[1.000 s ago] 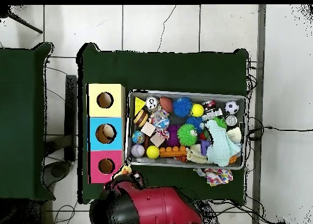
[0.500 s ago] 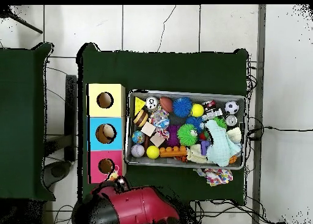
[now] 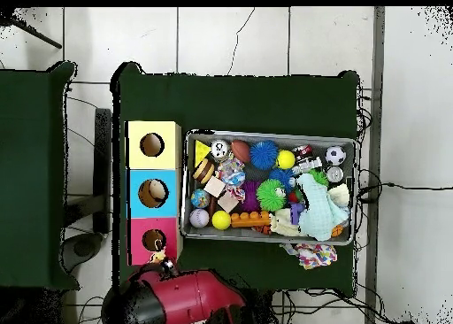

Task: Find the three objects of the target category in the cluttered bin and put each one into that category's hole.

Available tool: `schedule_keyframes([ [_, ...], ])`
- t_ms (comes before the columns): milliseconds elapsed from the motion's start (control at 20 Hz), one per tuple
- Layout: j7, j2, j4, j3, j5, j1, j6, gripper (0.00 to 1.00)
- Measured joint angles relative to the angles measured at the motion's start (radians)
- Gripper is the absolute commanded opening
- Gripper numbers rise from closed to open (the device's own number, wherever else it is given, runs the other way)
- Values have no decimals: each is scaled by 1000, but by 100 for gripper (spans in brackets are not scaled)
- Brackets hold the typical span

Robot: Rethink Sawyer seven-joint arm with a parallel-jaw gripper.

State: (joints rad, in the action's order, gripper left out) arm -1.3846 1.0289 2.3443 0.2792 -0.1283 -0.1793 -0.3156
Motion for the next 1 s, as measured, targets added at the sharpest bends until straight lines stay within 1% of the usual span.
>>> schedule_keyframes([
  [350,0,-73,-2,-52,1,22,100,0],
  [550,0,-87,-2,-67,1,37,111,0],
  [850,0,-87,-3,-74,11,46,111,0],
  [1000,0,-82,-4,-74,46,46,109,0],
])
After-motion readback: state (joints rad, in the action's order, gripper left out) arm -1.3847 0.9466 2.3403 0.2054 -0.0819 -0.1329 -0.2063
